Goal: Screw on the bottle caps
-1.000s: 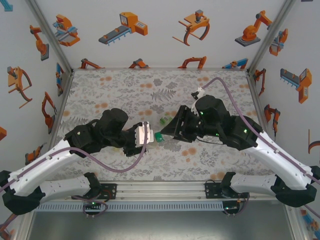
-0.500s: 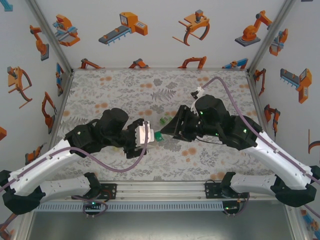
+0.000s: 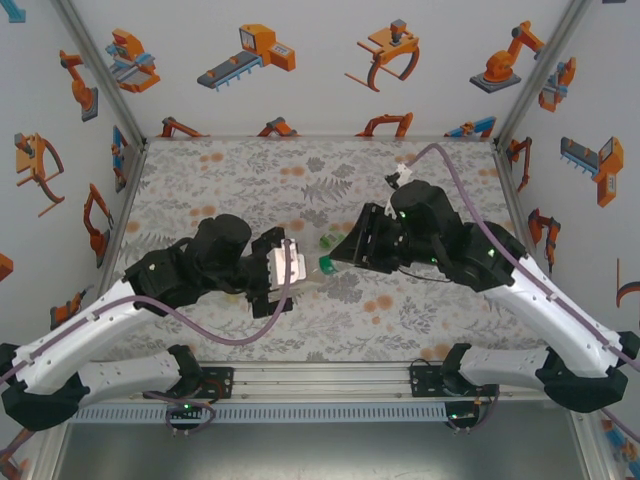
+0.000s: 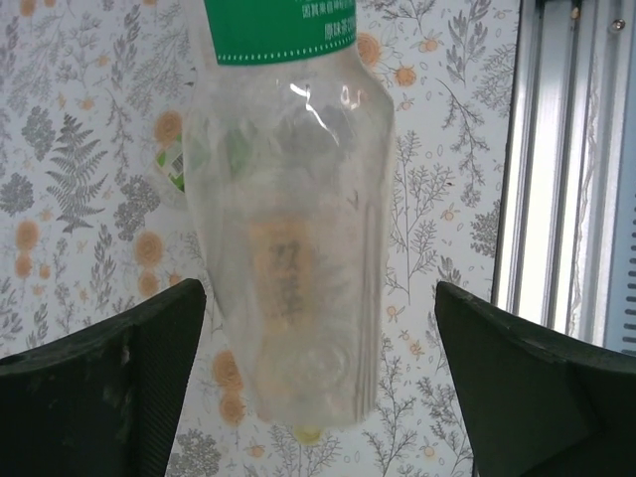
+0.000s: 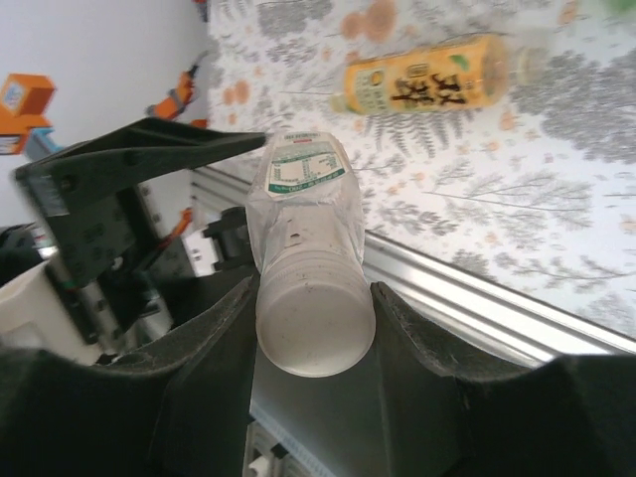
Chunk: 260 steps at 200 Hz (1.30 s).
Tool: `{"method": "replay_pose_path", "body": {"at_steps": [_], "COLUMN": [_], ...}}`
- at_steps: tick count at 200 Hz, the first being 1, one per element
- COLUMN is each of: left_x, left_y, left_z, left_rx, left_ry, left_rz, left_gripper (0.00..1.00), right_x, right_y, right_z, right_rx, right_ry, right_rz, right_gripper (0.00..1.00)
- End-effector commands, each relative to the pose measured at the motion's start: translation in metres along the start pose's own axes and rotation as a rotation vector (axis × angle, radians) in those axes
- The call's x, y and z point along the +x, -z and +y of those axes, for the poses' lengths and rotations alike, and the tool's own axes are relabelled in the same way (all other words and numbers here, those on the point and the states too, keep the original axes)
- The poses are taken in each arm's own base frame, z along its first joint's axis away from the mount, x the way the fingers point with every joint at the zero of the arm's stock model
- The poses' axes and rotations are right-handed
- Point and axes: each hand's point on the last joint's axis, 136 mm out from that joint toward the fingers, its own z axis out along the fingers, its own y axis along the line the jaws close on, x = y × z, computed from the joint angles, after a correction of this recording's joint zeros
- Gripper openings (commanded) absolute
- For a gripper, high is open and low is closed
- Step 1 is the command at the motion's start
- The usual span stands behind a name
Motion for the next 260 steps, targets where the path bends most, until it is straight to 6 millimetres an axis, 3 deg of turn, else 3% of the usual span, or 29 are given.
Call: {"method": "replay_pose_path", "body": {"at_steps": [1,41,96,144,177,202,219,234,260], "left_x": [-0.003,0.004,0.014,0.031,0.044,0.048,0.051,0.052,0.060], "left_y": [0.006,0.011,0.014,0.010,0.008,0.006,0.006,0.003,-0.001], "left_z": [0.011,0.031,0.044,0.049,0.057,0.059,0.064,0.065,0.071], "left_rx": [-0.085,-0.217,-0.304,-0.340,-0.362,-0.365,-0.386,-0.381,-0.395], "left_ry": [0.049,0.166,0.405,0.561,0.681,0.706,0.735,0.737,0.771], "left_rz": [-0.029,-0.039,-0.077,-0.042,0.000,0.003,-0.005,-0.003,0.069], "left_gripper": [0.90,0.93,0.96,0.95,0.91,0.82,0.83,0.90,0.88], "right_x": [-0.010,-0.033,-0.107,-0.177,-0.214,-0.236,-0.248,-0.255,-0.264], "right_y": [0.004,-0.009,-0.027,-0.056,-0.075,-0.085,-0.089,-0.093,-0.098], "right_z": [-0.021,-0.055,-0.106,-0.158,-0.187,-0.204,-0.214,-0.224,-0.239], "right_rx": [0.116,0.294,0.493,0.623,0.657,0.678,0.685,0.693,0.702], "right_ry": [0.120,0.239,0.322,0.331,0.329,0.325,0.319,0.314,0.297], "right_rz": [0.009,0.091,0.078,0.080,0.085,0.076,0.066,0.061,0.057], "right_gripper": [0.13,0.13,0.14,0.13,0.13,0.13,0.13,0.13,0.13]}}
